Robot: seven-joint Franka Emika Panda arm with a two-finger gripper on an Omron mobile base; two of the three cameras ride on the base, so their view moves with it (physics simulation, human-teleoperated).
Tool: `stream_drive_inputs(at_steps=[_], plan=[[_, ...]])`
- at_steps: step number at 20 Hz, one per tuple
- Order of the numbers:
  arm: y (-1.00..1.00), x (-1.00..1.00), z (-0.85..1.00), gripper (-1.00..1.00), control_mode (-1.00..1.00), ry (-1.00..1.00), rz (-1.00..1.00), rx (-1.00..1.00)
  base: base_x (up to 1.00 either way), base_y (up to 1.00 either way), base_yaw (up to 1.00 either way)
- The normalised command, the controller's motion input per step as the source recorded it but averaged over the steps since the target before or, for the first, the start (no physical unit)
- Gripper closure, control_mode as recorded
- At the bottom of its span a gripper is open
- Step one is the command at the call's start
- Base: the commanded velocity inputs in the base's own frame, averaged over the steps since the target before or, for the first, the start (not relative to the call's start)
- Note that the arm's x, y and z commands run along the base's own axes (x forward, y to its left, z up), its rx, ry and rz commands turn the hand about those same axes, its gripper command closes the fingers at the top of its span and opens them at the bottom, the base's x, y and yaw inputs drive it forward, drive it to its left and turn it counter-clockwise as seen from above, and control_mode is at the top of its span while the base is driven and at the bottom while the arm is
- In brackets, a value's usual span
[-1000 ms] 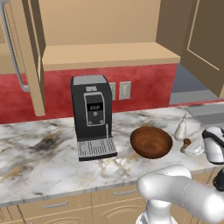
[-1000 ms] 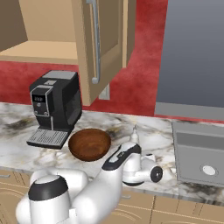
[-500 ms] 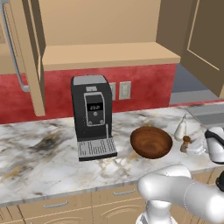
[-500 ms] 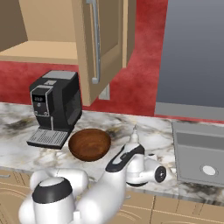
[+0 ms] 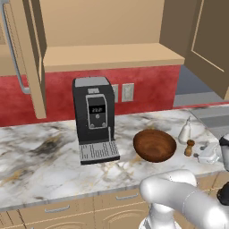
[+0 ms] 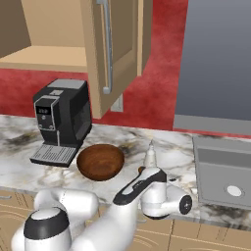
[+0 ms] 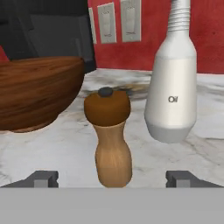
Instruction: Retrieve the bottle and the shaker from the cabinet and place them next to the mixing bowl on the counter. Then add garlic from the fridge to the mixing bowl.
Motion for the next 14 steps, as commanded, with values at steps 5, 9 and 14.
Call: stream_drive_inputs(at_steps=[5,9,14], plan=[[0.23,-0.58,0.46,-1.00,-1.00,0.00,-0.10,0.00,0.00,0.00,0.00],[0.29,-0.35,0.66,-1.00,-1.00,0.02,-0.12,0.00,0.00,0.00,0.00],[0.07,-0.12,0.77,-1.00,-1.00,0.11,-0.16,0.00,0.00,0.00,0.00]])
